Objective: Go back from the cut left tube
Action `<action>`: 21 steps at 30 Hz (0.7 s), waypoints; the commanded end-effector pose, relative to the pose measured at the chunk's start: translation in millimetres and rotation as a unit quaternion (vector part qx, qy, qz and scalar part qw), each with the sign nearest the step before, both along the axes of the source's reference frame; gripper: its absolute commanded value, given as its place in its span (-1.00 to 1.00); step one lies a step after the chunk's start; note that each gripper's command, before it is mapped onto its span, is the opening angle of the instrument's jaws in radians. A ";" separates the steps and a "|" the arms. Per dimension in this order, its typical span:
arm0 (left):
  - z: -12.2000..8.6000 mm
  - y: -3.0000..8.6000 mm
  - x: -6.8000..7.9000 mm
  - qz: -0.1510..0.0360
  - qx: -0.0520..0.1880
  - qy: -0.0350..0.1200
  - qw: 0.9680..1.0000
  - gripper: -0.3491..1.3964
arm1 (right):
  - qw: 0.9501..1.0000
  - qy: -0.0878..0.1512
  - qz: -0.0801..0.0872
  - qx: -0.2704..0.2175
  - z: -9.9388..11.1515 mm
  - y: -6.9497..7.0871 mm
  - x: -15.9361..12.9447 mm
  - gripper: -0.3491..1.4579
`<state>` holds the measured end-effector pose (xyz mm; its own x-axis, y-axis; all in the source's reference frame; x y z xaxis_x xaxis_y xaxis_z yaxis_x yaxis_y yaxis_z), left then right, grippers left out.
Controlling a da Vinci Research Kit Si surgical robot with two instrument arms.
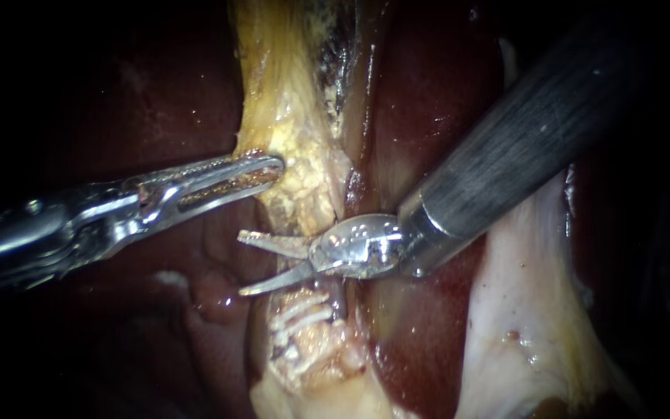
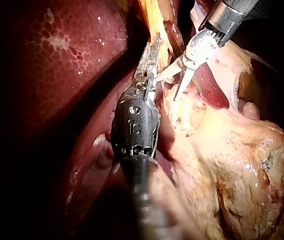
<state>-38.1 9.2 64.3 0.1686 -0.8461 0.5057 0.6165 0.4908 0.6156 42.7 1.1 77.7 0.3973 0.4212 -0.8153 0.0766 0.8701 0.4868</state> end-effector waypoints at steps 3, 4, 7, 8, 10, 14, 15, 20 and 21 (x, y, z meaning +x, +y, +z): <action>0.0 0.0 0.0 0.000 0.000 0.000 1.000 -1.00 | 1.000 0.001 -0.001 0.000 -0.1 -0.3 0.0 0.50; 0.0 0.0 0.0 0.000 0.000 0.000 1.000 -1.00 | 1.000 0.001 -0.002 -0.001 -0.2 -0.4 -0.1 0.58; 0.0 0.0 0.1 0.000 0.000 0.000 1.000 -1.00 | 1.000 0.008 -0.013 -0.002 -0.5 -1.4 -0.8 0.73; 0.1 0.0 0.2 0.000 0.000 0.000 1.000 -1.00 | 1.000 0.012 -0.019 -0.007 -0.6 -1.7 -1.1 0.75; 0.1 0.0 0.3 0.000 -0.001 0.001 1.000 -1.00 | 0.999 0.018 -0.027 -0.018 -1.0 -2.1 -2.1 0.80; 0.3 0.1 0.7 0.000 -0.001 0.001 1.000 -1.00 | 0.998 0.027 -0.045 -0.028 -2.3 -2.7 -5.1 0.88; 0.3 0.1 0.7 0.000 -0.001 0.001 1.000 -1.00 | 0.998 0.024 -0.050 -0.027 -2.8 -2.7 -6.1 0.88; 0.5 0.3 1.0 -0.001 -0.001 0.002 1.000 -1.00 | 0.997 0.019 -0.067 -0.038 -4.6 -1.4 -9.8 0.84; 0.5 0.3 1.1 0.000 -0.001 0.002 1.000 -1.00 | 0.997 0.018 -0.065 -0.043 -5.0 -0.9 -10.6 0.86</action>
